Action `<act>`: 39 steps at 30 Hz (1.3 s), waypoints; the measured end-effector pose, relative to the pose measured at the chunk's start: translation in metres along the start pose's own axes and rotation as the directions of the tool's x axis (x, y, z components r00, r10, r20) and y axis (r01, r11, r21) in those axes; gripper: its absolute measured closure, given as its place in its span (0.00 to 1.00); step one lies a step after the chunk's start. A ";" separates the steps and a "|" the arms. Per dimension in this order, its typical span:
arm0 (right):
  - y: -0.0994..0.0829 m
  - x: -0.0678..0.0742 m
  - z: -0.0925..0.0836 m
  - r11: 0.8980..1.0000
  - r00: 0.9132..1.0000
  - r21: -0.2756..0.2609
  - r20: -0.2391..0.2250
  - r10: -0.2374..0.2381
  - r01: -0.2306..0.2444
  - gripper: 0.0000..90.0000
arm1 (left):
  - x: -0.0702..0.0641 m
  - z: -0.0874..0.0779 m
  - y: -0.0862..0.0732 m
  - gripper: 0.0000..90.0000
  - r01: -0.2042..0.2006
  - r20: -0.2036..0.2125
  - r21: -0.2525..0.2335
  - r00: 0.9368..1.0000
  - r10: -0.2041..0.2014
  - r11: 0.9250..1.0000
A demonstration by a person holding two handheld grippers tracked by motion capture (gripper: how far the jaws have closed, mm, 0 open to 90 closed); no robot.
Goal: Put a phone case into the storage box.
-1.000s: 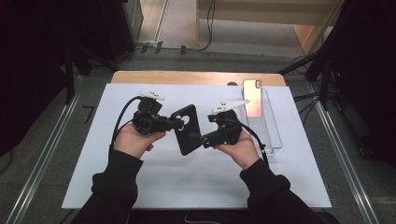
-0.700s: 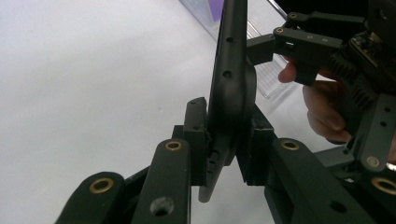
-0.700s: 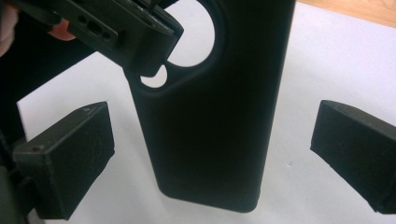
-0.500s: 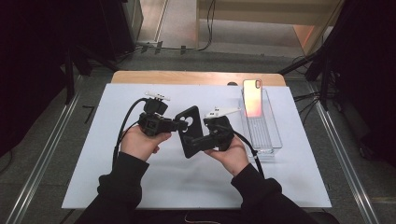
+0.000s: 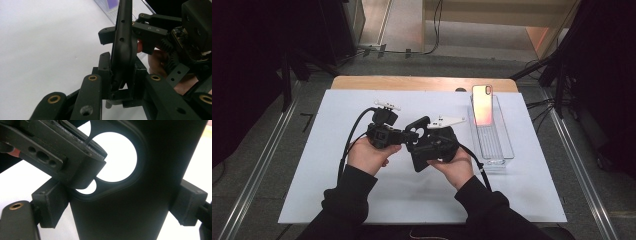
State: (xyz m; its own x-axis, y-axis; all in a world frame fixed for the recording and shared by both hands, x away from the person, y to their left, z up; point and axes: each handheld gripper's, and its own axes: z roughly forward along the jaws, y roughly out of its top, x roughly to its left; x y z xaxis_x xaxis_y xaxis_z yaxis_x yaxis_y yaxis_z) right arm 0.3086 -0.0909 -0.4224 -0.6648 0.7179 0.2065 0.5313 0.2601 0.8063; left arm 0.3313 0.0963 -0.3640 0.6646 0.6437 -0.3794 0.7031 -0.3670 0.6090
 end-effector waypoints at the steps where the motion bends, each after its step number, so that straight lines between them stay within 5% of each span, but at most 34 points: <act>1: 0.000 0.000 0.000 1.000 1.000 0.002 0.003 -0.004 0.004 0.14 | 0.000 -0.001 0.000 0.84 -0.004 0.002 -0.005 1.000 0.004 1.000; 11: 0.001 -0.008 -0.002 1.000 1.000 0.009 0.014 0.005 -0.005 0.14 | 0.002 -0.016 0.004 0.52 0.013 0.038 -0.029 0.999 -0.012 0.999; 16: 0.003 -0.021 -0.006 1.000 1.000 0.018 0.003 0.012 -0.012 0.14 | 0.005 -0.023 -0.001 0.39 -0.086 0.064 -0.055 0.994 0.090 0.995; 21: 0.006 -0.036 -0.013 0.999 1.000 0.037 -0.013 0.000 0.001 0.14 | 0.011 -0.025 -0.012 0.36 -0.154 0.077 -0.034 0.985 0.156 0.988; 25: 0.008 -0.043 -0.020 0.999 0.999 0.035 -0.043 -0.007 0.009 0.14 | 0.019 -0.023 -0.022 0.36 -0.161 0.101 -0.035 0.981 0.164 0.986; 34: 0.016 -0.048 -0.032 0.999 0.996 0.019 -0.083 -0.028 0.030 0.14 | 0.028 -0.014 -0.044 0.36 -0.235 0.082 -0.019 0.968 0.236 0.972; 39: 0.019 -0.052 -0.039 1.000 0.994 0.018 -0.109 -0.020 0.023 0.14 | 0.037 -0.005 -0.059 0.36 -0.229 0.095 -0.013 0.969 0.230 0.973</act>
State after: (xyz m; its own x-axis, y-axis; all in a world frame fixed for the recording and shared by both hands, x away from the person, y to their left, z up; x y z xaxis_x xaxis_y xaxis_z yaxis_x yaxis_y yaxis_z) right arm 0.3332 -0.1486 -0.3964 -0.7290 0.6375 0.2494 0.5256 0.2878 0.8006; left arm 0.3126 0.1452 -0.4103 0.8292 0.4754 -0.2939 0.5286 -0.4963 0.6887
